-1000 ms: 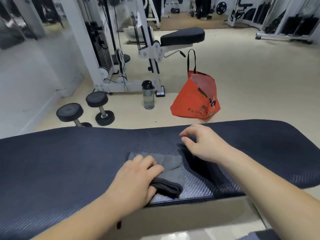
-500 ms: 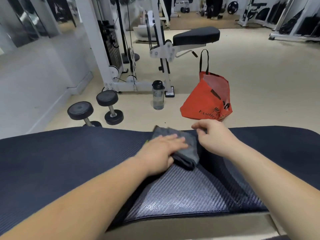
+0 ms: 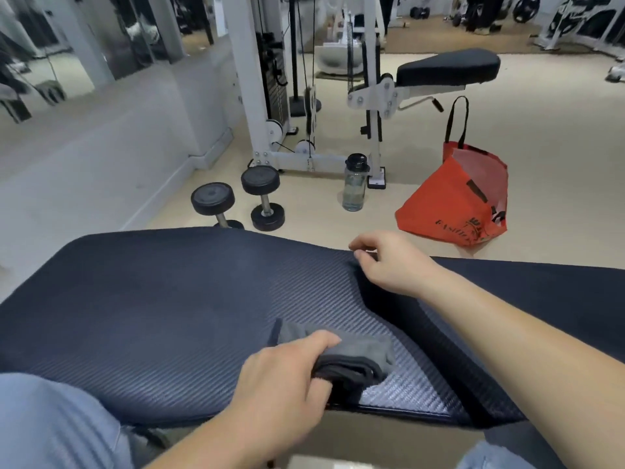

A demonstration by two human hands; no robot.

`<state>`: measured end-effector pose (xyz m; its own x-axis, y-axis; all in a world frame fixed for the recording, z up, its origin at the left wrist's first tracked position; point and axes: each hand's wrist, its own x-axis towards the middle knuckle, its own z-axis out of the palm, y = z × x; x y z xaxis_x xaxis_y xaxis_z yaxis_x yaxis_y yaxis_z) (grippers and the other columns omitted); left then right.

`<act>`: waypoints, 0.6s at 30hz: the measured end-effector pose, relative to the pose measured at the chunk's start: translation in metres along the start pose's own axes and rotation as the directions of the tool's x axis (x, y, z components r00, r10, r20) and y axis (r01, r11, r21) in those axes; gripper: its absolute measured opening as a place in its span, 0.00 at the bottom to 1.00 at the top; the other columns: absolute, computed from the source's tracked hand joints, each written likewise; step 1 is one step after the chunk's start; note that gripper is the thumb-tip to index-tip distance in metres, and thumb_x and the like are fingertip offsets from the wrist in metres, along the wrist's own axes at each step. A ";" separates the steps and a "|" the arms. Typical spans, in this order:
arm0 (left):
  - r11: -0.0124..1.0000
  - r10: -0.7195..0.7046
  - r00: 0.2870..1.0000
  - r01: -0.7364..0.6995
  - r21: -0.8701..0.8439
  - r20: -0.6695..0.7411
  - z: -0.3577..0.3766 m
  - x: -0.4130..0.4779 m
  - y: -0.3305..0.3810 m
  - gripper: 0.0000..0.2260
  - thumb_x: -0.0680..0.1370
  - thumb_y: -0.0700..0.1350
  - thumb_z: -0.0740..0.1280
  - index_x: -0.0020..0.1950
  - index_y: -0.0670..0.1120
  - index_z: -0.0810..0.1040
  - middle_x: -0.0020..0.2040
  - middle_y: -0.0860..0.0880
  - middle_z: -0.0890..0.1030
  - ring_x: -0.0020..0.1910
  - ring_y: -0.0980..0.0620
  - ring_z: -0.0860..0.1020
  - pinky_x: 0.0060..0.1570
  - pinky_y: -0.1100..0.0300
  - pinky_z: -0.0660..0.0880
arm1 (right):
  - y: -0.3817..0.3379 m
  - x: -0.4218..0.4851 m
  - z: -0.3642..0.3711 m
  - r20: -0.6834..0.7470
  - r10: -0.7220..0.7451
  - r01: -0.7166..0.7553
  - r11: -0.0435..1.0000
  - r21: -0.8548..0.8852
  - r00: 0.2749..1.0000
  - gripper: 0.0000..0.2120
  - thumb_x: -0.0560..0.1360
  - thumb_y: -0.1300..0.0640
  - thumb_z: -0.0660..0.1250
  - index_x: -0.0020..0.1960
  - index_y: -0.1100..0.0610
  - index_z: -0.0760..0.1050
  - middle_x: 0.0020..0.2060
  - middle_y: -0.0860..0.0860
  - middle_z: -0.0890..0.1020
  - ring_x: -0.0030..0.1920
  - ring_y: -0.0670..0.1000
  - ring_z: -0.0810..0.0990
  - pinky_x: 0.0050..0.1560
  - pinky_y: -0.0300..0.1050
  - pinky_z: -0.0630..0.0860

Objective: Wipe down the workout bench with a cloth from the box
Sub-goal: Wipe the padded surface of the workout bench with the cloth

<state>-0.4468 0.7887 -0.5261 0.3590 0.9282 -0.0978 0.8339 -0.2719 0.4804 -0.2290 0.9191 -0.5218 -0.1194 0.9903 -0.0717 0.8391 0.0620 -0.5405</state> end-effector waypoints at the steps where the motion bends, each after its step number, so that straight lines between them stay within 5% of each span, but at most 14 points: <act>1: 0.979 -0.038 0.999 0.044 -0.201 0.031 -0.008 0.002 0.000 0.11 0.78 0.49 0.63 0.57 0.62 0.76 0.48 0.62 0.84 0.48 0.59 0.80 0.51 0.55 0.77 | -0.004 0.003 0.002 0.002 -0.002 0.002 1.000 0.031 1.000 0.13 0.80 0.50 0.61 0.60 0.47 0.81 0.55 0.45 0.85 0.55 0.49 0.82 0.62 0.52 0.78; 4: 0.618 -0.112 0.982 0.189 -0.763 0.153 -0.045 0.010 0.002 0.06 0.83 0.47 0.65 0.55 0.50 0.82 0.51 0.52 0.87 0.54 0.54 0.84 0.59 0.50 0.79 | -0.018 0.007 0.004 -0.072 -0.012 0.027 0.977 0.214 0.997 0.11 0.82 0.53 0.63 0.56 0.54 0.83 0.49 0.49 0.86 0.48 0.49 0.82 0.54 0.44 0.79; 6: 0.382 -0.107 0.961 0.276 -0.882 0.254 -0.063 0.017 -0.003 0.10 0.83 0.47 0.65 0.62 0.46 0.81 0.58 0.45 0.86 0.59 0.45 0.84 0.62 0.47 0.78 | -0.028 0.002 0.000 -0.015 0.051 -0.037 0.867 0.497 0.999 0.14 0.84 0.52 0.63 0.55 0.60 0.83 0.40 0.52 0.84 0.35 0.48 0.80 0.37 0.38 0.78; 7: 0.360 -0.111 0.957 0.290 -0.887 0.268 -0.070 0.022 -0.009 0.11 0.83 0.47 0.66 0.63 0.45 0.80 0.59 0.44 0.86 0.60 0.45 0.84 0.62 0.48 0.78 | -0.032 -0.002 -0.003 0.073 0.072 -0.102 0.768 0.632 0.995 0.16 0.84 0.50 0.63 0.55 0.62 0.82 0.36 0.52 0.81 0.30 0.47 0.78 0.31 0.38 0.76; 9: 0.464 -0.216 0.952 0.295 -0.835 0.216 -0.076 0.033 -0.030 0.12 0.82 0.47 0.68 0.64 0.46 0.80 0.59 0.44 0.86 0.58 0.47 0.84 0.62 0.48 0.79 | -0.033 -0.009 -0.003 0.166 0.068 -0.168 0.674 0.720 0.984 0.18 0.84 0.47 0.62 0.54 0.62 0.81 0.33 0.52 0.80 0.29 0.48 0.76 0.30 0.44 0.77; 12: 0.880 -0.421 0.888 0.349 -0.322 -0.186 -0.074 0.047 -0.067 0.20 0.78 0.52 0.70 0.70 0.51 0.75 0.65 0.51 0.80 0.62 0.49 0.79 0.64 0.48 0.76 | -0.030 -0.013 0.005 0.072 0.050 -0.076 0.903 0.424 0.996 0.12 0.82 0.49 0.65 0.53 0.55 0.82 0.41 0.51 0.86 0.38 0.49 0.81 0.45 0.48 0.79; 13: 0.937 -0.349 0.881 0.316 -0.151 -0.321 -0.070 0.045 -0.071 0.21 0.78 0.52 0.69 0.71 0.52 0.73 0.69 0.52 0.77 0.66 0.48 0.76 0.65 0.49 0.74 | -0.028 -0.013 0.008 0.040 0.032 -0.042 0.957 0.288 0.999 0.10 0.81 0.49 0.66 0.53 0.53 0.82 0.44 0.50 0.86 0.42 0.48 0.83 0.50 0.47 0.79; 15: 0.997 -0.072 0.929 0.078 0.000 -0.364 -0.056 0.038 -0.068 0.20 0.78 0.51 0.68 0.70 0.52 0.74 0.73 0.51 0.72 0.72 0.47 0.70 0.69 0.52 0.69 | -0.026 -0.012 0.012 0.043 0.016 -0.024 0.978 0.209 0.999 0.08 0.81 0.50 0.65 0.54 0.50 0.82 0.46 0.48 0.86 0.48 0.48 0.84 0.55 0.47 0.79; 18: 0.943 0.180 0.981 -0.153 0.297 -0.066 -0.021 0.032 -0.050 0.26 0.79 0.58 0.62 0.77 0.53 0.67 0.83 0.48 0.57 0.81 0.44 0.54 0.79 0.46 0.55 | -0.021 -0.006 0.015 0.033 0.025 -0.031 0.984 0.175 0.999 0.09 0.82 0.51 0.63 0.56 0.50 0.81 0.47 0.48 0.86 0.50 0.49 0.84 0.57 0.48 0.79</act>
<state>-0.4858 0.8378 -0.5347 0.4749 0.8788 0.0477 0.8556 -0.4737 0.2089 -0.2537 0.9101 -0.5222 -0.1159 0.9868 -0.1131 0.7367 0.0090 -0.6762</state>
